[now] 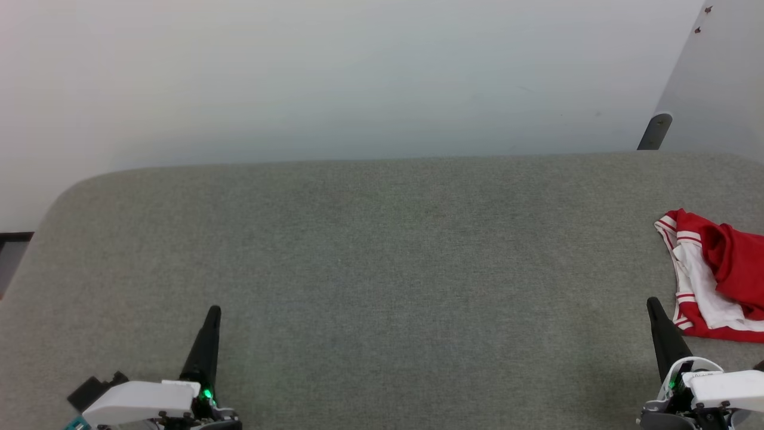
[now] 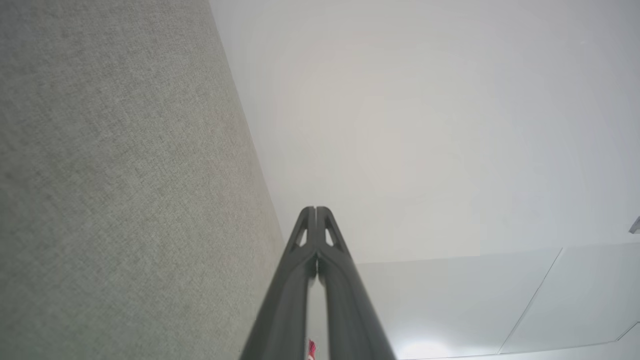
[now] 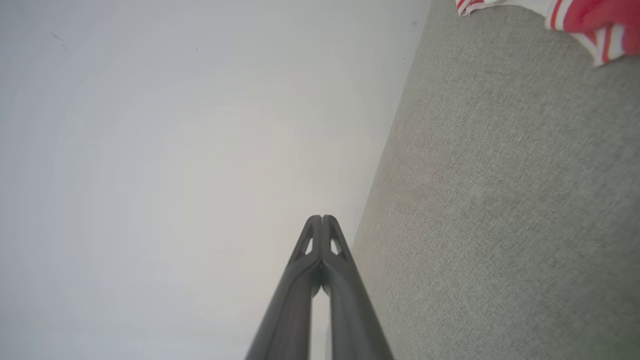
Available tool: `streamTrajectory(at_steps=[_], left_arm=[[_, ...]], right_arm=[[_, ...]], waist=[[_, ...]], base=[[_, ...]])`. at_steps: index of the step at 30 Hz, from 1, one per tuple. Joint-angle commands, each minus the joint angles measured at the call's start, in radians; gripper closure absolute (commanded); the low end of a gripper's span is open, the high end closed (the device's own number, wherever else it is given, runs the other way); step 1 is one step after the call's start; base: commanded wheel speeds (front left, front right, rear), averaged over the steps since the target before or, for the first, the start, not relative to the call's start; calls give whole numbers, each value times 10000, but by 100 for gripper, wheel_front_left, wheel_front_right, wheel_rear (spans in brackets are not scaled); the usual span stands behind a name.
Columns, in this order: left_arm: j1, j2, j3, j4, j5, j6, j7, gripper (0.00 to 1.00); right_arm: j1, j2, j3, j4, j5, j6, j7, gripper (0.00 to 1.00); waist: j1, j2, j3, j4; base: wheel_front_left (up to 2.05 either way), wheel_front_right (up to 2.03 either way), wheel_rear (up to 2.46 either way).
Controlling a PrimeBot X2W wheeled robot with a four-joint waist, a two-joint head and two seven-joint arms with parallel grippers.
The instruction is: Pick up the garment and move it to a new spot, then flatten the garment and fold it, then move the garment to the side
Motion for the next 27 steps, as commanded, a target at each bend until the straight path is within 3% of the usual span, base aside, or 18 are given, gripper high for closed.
streamTrajectory(at_steps=[1, 19, 27], left_arm=[[-148, -15, 41, -48, -145, -48, 63, 100], [-319, -285, 167, -94, -1090, -56, 379, 100], [-306, -266, 158, -92, -1059, -56, 376, 100]], right_arm=[[-136, 19, -20, -12, 158, 4, 46, 100], [-346, 162, -45, 80, 1489, 4, 311, 100], [-277, 153, -41, 74, 1440, 4, 308, 100]], waist=[[0, -1, 9, -2], [0, -1, 157, -30], [0, -1, 157, -30]], base=[[0, 0, 0], [0, 0, 0], [0, 0, 0]])
